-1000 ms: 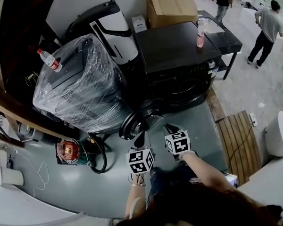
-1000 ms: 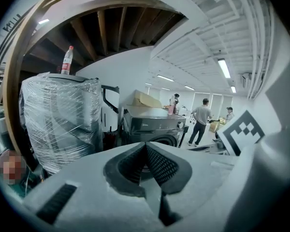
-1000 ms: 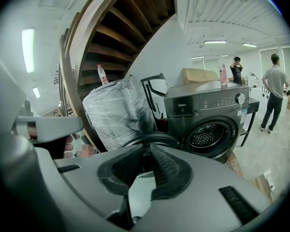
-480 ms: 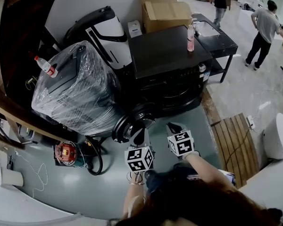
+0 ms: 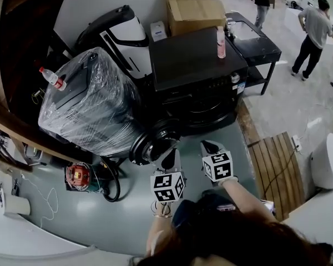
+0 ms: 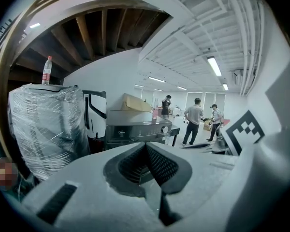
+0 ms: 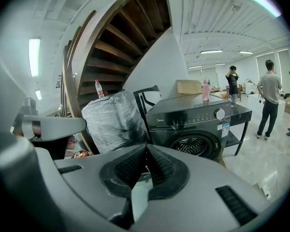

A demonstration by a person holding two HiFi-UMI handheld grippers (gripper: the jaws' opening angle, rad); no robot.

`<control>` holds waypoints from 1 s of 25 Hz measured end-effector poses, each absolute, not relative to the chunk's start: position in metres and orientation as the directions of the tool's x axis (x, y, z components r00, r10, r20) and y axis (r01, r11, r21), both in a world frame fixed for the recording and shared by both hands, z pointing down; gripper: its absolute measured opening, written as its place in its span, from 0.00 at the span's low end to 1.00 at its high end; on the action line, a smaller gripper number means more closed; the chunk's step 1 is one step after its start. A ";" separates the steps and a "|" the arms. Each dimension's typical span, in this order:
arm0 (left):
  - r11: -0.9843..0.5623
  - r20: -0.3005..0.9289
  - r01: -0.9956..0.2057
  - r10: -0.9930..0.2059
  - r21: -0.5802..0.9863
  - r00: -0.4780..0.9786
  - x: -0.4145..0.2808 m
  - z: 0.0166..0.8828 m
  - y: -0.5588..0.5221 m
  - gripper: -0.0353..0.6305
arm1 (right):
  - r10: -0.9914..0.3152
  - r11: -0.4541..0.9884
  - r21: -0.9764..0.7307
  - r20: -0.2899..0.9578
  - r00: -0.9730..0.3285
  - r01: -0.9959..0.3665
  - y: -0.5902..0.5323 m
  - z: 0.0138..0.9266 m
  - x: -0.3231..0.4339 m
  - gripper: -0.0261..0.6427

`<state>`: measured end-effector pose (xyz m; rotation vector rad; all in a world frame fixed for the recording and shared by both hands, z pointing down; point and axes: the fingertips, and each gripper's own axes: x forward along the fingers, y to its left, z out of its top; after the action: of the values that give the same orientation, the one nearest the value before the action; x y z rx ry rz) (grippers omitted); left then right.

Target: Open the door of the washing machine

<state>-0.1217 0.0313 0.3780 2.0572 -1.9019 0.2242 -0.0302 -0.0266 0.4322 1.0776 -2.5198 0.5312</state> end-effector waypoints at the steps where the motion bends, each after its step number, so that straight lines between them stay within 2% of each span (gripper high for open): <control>1: -0.059 0.335 -0.989 -0.937 0.132 0.101 -0.119 0.379 0.031 0.07 | -0.616 0.636 -0.201 0.449 -0.647 -0.745 -0.028 0.432 -0.028 0.04; 25: -0.133 0.296 -0.980 -0.939 0.152 0.173 -0.112 0.366 0.041 0.07 | -0.683 0.601 -0.115 0.441 -0.583 -0.791 -0.008 0.412 -0.011 0.04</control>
<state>-0.1124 0.0411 0.3661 2.1469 -1.8321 0.1843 -0.0113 -0.0084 0.4124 1.1883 -2.4784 0.4277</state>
